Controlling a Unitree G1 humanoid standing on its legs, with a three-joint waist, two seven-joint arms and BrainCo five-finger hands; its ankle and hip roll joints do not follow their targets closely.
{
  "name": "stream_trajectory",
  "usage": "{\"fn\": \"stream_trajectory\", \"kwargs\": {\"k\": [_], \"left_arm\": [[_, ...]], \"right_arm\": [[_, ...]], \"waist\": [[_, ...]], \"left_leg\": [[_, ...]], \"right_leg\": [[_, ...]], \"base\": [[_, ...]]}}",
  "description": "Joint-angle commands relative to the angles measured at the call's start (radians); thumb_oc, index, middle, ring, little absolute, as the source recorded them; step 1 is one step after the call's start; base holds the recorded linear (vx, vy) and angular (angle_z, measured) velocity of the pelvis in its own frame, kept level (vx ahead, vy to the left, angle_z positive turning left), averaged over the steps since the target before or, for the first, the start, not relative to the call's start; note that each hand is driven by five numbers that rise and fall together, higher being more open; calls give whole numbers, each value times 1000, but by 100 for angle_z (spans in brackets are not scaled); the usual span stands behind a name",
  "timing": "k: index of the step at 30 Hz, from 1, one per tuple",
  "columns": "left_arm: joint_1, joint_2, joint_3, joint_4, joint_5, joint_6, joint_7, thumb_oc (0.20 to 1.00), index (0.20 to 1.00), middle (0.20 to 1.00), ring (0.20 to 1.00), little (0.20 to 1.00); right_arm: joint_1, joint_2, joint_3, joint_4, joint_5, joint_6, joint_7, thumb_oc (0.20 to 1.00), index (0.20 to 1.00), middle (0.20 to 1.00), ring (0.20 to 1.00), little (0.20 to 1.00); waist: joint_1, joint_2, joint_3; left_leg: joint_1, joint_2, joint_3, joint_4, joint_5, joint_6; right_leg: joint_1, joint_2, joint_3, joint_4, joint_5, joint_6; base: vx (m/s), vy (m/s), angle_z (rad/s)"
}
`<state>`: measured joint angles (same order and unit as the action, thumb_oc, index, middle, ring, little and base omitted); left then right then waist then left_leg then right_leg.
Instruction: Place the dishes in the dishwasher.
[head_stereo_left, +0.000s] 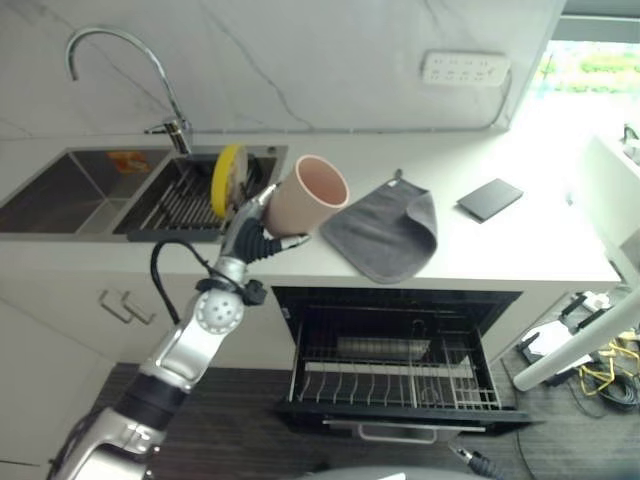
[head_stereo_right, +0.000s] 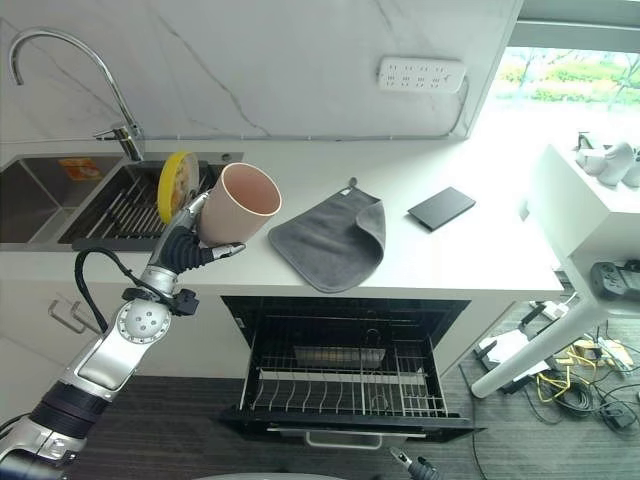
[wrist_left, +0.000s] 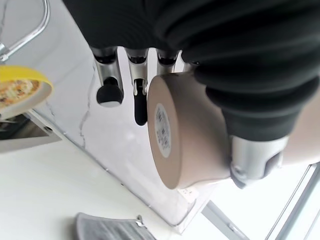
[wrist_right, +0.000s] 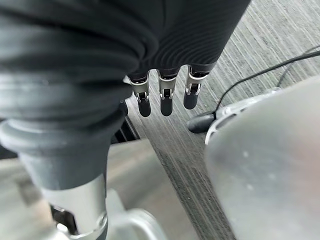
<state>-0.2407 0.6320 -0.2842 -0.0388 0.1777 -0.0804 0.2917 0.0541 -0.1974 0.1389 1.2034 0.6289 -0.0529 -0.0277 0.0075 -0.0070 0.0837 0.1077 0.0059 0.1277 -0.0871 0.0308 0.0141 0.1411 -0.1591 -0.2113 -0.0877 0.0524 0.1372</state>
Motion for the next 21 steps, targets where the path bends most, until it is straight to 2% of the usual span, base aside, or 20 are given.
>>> {"fn": "stream_trajectory", "kwargs": {"k": [1, 5, 8, 11, 12, 13, 14, 15, 17, 20, 21], "left_arm": [[-74, -14, 45, -65, -15, -48, 18, 200, 200, 200, 200, 200], [-63, -26, 48, -41, -92, -62, 23, 200, 200, 200, 200, 200], [-55, -38, 50, -6, -162, -98, 44, 200, 200, 200, 200, 200], [-53, -69, 63, 28, -219, -145, 66, 200, 200, 200, 200, 200], [-53, -84, 71, 39, -252, -167, 71, 200, 200, 200, 200, 200], [-51, -111, 95, 48, -312, -196, 68, 200, 200, 200, 200, 200], [-43, -145, 117, 50, -385, -197, 52, 200, 200, 200, 200, 200], [-41, -151, 120, 49, -399, -194, 47, 200, 200, 200, 200, 200], [-32, -176, 130, 52, -480, -187, 28, 200, 200, 200, 200, 200], [-26, -216, 137, 90, -532, -207, 4, 200, 200, 200, 200, 200], [-27, -216, 137, 92, -533, -208, 3, 200, 200, 200, 200, 200]], "right_arm": [[-38, -16, -43, 22, 100, -29, -48, 1000, 1000, 1000, 1000, 1000], [-28, -38, -97, 9, 119, -35, -84, 1000, 1000, 1000, 1000, 1000], [-10, -55, -138, -5, 173, -57, -113, 1000, 1000, 1000, 1000, 1000], [17, -80, -219, -35, 274, -139, -111, 1000, 1000, 1000, 1000, 1000], [28, -87, -253, -81, 302, -196, -118, 1000, 1000, 1000, 1000, 1000], [43, -95, -296, -228, 320, -266, -152, 1000, 1000, 1000, 1000, 1000], [52, -101, -328, -400, 304, -316, -149, 1000, 1000, 1000, 1000, 1000], [55, -101, -333, -423, 296, -327, -137, 1000, 1000, 1000, 1000, 1000], [57, -112, -344, -590, 216, -334, -123, 1000, 1000, 1000, 1000, 1000], [50, -131, -342, -811, 156, -290, -104, 1000, 1000, 1000, 1000, 1000], [53, -130, -343, -817, 153, -286, -107, 1000, 1000, 1000, 1000, 1000]], "waist": [[10, 14, 4], [0, 8, 4], [-14, 2, 3], [-35, -9, 2], [-44, -13, 2], [-65, -22, 1], [-83, -30, 0], [-85, -30, 0], [-98, -34, 1], [-120, -39, -1], [-120, -38, -1]], "left_leg": [[18, 64, 66, 0, -33, -29], [29, 65, 72, 0, -37, -30], [39, 66, 79, 0, -41, -28], [53, 67, 89, 3, -47, -27], [59, 67, 93, 3, -49, -27], [65, 68, 102, 5, -51, -27], [70, 67, 107, 6, -52, -26], [70, 67, 107, 7, -53, -26], [75, 63, 108, 7, -54, -23], [79, 59, 117, 8, -55, -19], [79, 59, 118, 8, -55, -19]], "right_leg": [[-11, 1, -38, 14, 7, 3], [-8, 8, -27, 12, 7, 0], [-9, 13, -15, 15, 7, -2], [-9, 19, 2, 17, 8, -4], [-8, 21, 10, 17, 11, -6], [-11, 24, 20, 15, 16, -7], [-14, 25, 30, 15, 21, -8], [-15, 25, 31, 15, 21, -8], [-17, 25, 39, 14, 26, -8], [-23, 25, 52, 14, 31, -8], [-23, 25, 53, 14, 31, -8]], "base": [[0, -33, -4], [-8, -35, -4], [-6, -27, -12], [10, -40, -18], [7, -70, -44], [-19, -78, -40], [-29, -62, -40], [-25, -32, -36], [-16, -18, -19], [-5, 0, -3], [-25, 12, -14]]}}
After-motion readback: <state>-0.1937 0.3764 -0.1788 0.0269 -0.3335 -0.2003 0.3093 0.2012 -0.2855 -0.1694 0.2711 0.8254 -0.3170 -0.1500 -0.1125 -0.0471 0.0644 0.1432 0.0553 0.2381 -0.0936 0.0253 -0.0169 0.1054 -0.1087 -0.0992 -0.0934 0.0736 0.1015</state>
